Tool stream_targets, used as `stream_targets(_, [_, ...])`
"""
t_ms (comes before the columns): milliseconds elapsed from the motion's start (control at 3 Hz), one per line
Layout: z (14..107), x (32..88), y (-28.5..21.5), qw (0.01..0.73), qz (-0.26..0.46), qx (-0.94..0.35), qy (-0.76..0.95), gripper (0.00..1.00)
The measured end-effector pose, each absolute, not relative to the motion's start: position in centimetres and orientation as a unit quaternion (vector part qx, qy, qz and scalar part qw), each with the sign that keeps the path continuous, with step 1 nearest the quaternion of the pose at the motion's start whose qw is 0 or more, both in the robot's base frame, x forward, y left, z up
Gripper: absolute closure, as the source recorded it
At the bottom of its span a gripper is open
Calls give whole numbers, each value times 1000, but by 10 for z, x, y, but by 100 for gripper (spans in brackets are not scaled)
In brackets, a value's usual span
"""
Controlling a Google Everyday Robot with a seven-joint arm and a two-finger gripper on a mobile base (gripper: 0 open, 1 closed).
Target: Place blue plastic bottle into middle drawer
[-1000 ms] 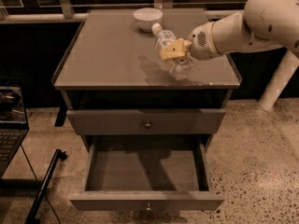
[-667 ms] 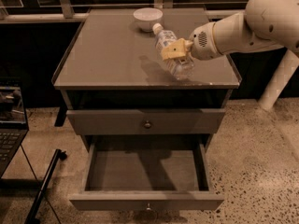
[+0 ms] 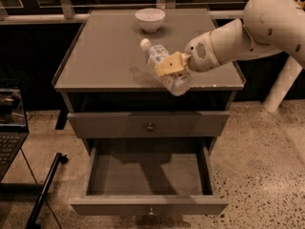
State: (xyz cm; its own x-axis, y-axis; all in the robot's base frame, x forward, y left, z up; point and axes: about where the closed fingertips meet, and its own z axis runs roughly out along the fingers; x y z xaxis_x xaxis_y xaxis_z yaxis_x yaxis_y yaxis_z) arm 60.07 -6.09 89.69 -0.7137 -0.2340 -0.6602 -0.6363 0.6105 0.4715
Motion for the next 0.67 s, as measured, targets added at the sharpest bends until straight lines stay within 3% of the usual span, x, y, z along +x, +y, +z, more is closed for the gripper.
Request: stream_targets(667, [863, 496, -44, 254, 393, -292, 834, 100])
